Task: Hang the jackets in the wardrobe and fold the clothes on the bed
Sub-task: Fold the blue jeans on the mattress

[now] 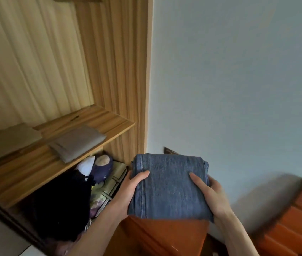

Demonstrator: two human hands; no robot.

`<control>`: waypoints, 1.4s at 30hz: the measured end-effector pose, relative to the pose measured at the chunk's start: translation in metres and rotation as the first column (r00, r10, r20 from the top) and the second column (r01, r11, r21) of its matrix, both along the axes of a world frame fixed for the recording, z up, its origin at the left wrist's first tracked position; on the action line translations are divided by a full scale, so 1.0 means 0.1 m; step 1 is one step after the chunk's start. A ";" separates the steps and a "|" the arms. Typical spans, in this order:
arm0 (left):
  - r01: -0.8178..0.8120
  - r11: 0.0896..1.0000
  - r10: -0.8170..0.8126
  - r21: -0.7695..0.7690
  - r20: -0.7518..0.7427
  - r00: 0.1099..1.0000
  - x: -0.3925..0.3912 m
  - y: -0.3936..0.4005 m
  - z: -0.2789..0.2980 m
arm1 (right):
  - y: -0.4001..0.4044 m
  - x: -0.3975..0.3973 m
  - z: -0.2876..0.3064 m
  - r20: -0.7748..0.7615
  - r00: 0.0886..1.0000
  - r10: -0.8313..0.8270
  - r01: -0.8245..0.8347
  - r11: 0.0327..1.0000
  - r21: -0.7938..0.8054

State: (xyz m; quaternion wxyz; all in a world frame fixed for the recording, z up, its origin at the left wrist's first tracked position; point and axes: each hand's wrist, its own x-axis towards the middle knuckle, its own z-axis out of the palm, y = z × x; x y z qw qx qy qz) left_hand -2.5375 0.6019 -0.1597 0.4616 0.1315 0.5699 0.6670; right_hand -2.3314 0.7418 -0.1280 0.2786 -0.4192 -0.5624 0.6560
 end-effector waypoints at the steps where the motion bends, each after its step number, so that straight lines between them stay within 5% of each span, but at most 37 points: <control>1: -0.035 0.999 0.035 0.000 -0.006 0.999 -0.10 0.02 0.01 | 0.09 -0.17 -0.01 0.006 1.000 0.028 -0.028 1.000 -0.004; 11: -0.370 0.928 0.367 -0.040 -0.064 0.928 -1.10 0.23 0.07 | 0.92 -1.84 -0.06 0.015 0.937 0.350 -0.350 0.937 -0.014; 20: -0.689 0.724 0.688 -0.028 -0.044 0.725 -1.55 0.19 0.16 | 1.20 -3.01 -0.04 -0.043 0.785 0.618 -0.619 0.784 -0.039; 27: -0.793 0.609 0.791 -0.031 -0.057 0.610 -2.10 0.05 0.14 | 1.08 -3.96 -0.07 -0.040 0.732 0.680 -0.680 0.733 0.007; 42: -0.820 0.551 0.819 -0.156 -0.088 0.567 -3.89 -0.09 -0.32 | 0.92 -6.05 -0.56 0.082 0.673 0.735 -0.738 0.675 0.006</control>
